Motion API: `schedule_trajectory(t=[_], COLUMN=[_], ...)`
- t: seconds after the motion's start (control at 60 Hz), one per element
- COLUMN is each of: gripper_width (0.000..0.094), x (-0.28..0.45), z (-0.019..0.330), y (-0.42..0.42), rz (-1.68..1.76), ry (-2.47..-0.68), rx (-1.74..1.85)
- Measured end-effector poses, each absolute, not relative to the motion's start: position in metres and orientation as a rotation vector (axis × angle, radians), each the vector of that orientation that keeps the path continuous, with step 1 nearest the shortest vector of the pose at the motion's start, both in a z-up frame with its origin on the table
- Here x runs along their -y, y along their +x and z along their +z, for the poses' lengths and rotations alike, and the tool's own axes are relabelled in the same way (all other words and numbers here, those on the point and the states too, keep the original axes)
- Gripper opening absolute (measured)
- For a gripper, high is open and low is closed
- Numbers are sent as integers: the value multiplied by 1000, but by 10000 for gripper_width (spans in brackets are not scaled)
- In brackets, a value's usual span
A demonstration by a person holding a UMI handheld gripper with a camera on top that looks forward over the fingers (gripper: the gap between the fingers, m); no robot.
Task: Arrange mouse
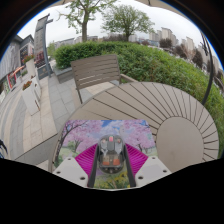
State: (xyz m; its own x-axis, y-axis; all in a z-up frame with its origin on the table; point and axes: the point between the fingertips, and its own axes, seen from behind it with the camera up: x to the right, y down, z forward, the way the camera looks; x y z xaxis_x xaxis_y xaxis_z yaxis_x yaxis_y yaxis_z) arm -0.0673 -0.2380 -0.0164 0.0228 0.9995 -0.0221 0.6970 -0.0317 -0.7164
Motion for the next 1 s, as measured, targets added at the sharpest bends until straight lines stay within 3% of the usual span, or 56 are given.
schedule_trajectory(t=[0.05, 0.117, 0.15, 0.483, 0.583, 0.75, 1.0], gripper_width=[553, 869, 825, 839, 843, 848, 844], x=[234, 226, 220, 188, 177, 165, 142], z=[-19, -8, -1, 170, 203, 225, 225], y=[-70, -60, -59, 86, 125, 166, 182], rz=[717, 656, 647, 519, 521, 533, 501], ry=[-1777, -1816, -1842, -1960, -1974, -2012, -2027], rx=[1730, 1708, 1689, 1662, 1632, 1584, 1545])
